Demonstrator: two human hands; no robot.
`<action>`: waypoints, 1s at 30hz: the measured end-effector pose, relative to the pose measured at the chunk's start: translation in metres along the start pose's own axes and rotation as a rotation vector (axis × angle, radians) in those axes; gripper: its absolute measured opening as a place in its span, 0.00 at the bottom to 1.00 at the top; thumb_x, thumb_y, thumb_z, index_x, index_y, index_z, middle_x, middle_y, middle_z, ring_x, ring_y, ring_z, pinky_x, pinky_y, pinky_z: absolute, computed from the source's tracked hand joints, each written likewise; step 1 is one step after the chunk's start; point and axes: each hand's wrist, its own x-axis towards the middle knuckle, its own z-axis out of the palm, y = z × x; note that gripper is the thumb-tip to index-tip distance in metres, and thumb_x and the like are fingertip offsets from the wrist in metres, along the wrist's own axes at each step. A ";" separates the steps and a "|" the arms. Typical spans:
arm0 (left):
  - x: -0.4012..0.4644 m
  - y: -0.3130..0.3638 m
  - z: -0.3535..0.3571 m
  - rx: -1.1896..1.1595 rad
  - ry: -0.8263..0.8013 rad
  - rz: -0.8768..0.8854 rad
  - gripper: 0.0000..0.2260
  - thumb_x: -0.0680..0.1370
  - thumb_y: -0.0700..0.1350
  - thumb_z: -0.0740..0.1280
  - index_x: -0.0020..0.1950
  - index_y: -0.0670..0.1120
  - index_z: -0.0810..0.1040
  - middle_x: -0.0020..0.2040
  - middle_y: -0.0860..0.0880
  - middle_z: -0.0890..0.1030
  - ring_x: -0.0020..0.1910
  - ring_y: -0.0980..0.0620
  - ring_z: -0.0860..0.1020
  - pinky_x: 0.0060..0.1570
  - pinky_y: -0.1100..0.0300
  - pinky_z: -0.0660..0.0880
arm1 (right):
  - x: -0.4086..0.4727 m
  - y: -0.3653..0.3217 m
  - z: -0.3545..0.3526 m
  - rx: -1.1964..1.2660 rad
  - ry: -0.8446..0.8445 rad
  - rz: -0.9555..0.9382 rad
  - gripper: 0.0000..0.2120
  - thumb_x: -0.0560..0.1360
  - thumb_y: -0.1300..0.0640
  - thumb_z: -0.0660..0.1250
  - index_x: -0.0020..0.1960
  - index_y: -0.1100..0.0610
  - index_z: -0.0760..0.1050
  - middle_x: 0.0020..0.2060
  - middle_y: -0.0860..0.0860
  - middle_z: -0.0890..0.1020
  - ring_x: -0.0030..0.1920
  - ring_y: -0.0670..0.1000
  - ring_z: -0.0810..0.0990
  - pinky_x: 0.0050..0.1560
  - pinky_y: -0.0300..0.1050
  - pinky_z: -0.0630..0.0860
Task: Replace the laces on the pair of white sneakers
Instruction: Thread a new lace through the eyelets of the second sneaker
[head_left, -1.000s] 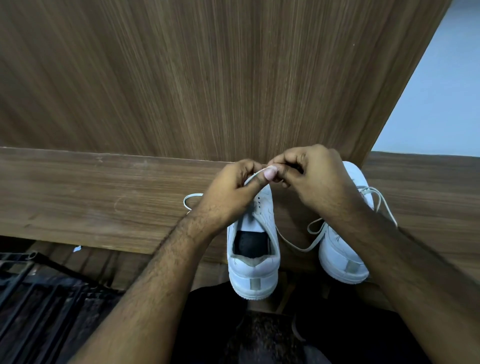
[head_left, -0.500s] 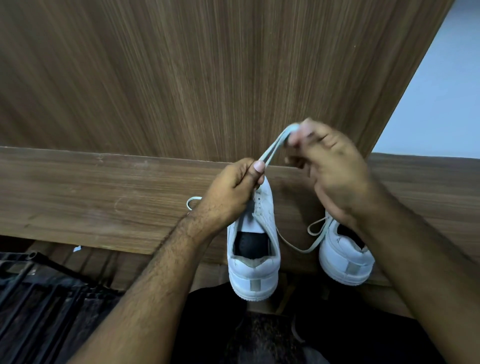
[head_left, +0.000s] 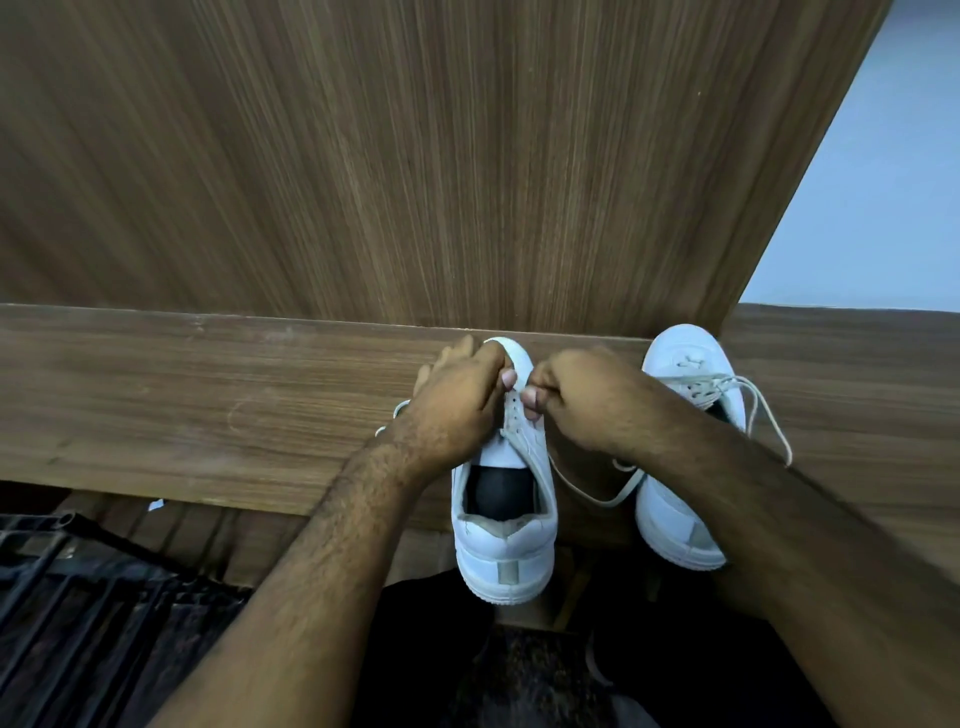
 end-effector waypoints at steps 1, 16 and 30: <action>0.000 -0.002 -0.001 -0.042 -0.002 0.008 0.13 0.85 0.53 0.55 0.54 0.46 0.73 0.50 0.50 0.71 0.54 0.50 0.70 0.57 0.49 0.65 | -0.001 0.000 0.000 0.141 0.009 0.003 0.14 0.83 0.52 0.60 0.49 0.56 0.81 0.38 0.50 0.79 0.36 0.49 0.74 0.37 0.37 0.69; 0.019 -0.010 0.011 -0.052 -0.075 -0.020 0.07 0.86 0.50 0.55 0.48 0.54 0.66 0.48 0.57 0.72 0.54 0.54 0.69 0.55 0.52 0.61 | 0.009 0.000 -0.030 1.226 0.687 -0.243 0.13 0.85 0.54 0.57 0.46 0.53 0.77 0.36 0.46 0.78 0.33 0.41 0.73 0.42 0.35 0.73; 0.019 -0.018 0.015 -0.172 -0.037 0.091 0.06 0.84 0.52 0.58 0.48 0.55 0.70 0.47 0.56 0.77 0.52 0.47 0.77 0.54 0.48 0.75 | 0.003 -0.005 -0.014 1.242 0.258 -0.290 0.15 0.84 0.51 0.57 0.41 0.53 0.73 0.43 0.46 0.80 0.46 0.51 0.77 0.49 0.51 0.74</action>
